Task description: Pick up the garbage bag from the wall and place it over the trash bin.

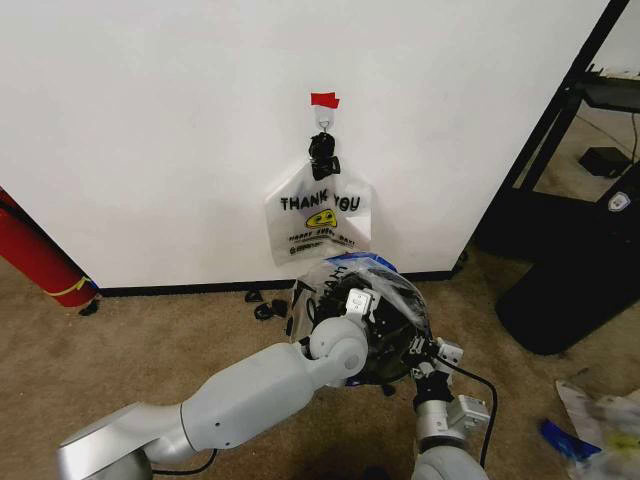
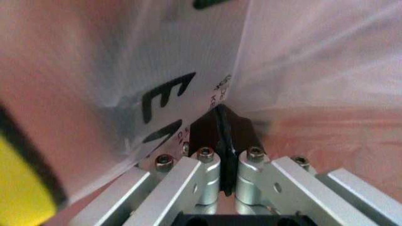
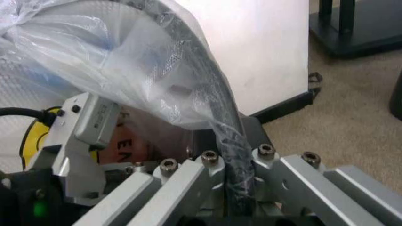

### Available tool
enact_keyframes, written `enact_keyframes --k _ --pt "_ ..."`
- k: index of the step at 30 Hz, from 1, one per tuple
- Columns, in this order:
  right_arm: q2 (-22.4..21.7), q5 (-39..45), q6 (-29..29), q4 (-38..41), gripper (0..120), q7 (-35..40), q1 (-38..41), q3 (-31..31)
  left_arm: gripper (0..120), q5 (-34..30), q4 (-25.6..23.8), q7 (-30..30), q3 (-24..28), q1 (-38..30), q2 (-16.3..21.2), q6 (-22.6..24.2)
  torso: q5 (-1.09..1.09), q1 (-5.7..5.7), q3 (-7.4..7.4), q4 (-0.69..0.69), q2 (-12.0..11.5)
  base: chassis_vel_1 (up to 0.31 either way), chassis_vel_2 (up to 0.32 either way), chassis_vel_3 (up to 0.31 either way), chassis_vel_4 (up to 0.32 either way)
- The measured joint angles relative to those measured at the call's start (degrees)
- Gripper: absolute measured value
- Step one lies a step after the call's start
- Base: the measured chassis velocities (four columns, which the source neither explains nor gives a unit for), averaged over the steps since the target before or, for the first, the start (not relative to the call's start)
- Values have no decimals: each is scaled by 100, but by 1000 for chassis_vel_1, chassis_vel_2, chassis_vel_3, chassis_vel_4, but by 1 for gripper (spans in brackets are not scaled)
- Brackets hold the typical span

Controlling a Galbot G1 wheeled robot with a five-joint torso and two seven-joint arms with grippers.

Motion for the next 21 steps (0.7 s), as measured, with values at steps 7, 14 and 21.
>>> enact_keyframes --k 7,14,21 --pt "-1 186 -38 27 0 2 -26 -30 0 25 104 2 -1 27 -12 -5 0 0 0 0 0 0 0 0 0" --pt "3 813 -272 27 0 161 64 -18 0 67 -62 24 -33 121 90 -53 0 0 0 0 0 0 0 0 0" --pt "-84 1453 -500 -39 0 428 316 180 0 65 -723 27 -67 160 530 -45 -1 0 0 1 0 0 0 0 0"
